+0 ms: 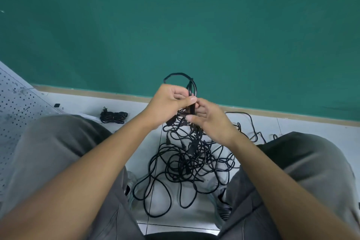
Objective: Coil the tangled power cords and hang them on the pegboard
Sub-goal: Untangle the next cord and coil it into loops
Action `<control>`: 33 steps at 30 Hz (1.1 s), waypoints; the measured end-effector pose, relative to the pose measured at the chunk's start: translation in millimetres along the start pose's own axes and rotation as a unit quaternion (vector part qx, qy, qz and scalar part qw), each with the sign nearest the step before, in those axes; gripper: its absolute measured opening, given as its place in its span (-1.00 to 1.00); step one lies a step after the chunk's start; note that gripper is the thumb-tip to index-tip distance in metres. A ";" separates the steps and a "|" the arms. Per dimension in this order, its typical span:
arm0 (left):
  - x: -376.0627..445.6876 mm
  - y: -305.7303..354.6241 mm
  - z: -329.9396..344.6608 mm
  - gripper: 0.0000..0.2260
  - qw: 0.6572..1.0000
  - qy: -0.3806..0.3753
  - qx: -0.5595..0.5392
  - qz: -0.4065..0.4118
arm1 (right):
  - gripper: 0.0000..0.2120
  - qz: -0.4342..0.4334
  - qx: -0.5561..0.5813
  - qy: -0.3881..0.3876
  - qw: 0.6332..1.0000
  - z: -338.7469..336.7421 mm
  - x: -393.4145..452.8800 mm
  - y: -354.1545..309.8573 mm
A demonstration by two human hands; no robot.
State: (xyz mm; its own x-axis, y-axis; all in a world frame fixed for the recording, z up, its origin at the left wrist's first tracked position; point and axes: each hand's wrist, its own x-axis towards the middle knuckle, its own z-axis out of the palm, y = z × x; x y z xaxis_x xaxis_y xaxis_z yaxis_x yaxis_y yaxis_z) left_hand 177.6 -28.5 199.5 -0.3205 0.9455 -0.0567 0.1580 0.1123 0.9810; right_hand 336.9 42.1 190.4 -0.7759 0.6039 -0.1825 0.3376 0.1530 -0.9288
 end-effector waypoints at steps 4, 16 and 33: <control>3.4 -3.9 -7.6 -0.82 0.998 0.051 0.019 0.004 | -0.77 0.011 0.001 0.086 0.996 -3.4 2.0 -2.1; 11.7 16.8 -76.8 -0.81 0.963 0.182 0.199 -0.020 | -0.74 0.088 -0.001 0.280 0.956 -154.1 -10.8 -16.0; 32.5 141.1 -57.7 -0.77 0.999 0.026 0.022 0.009 | -0.88 -0.024 0.012 0.274 0.961 -177.1 -19.8 -81.5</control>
State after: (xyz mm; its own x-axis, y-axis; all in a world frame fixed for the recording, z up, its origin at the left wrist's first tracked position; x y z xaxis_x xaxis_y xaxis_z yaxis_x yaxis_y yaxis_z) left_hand 135.6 0.4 346.8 -0.3659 0.9302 -0.0287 0.2045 0.1104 0.9726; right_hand 419.1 156.2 326.8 -0.3899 0.9194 0.0519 0.2912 0.1766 -0.9402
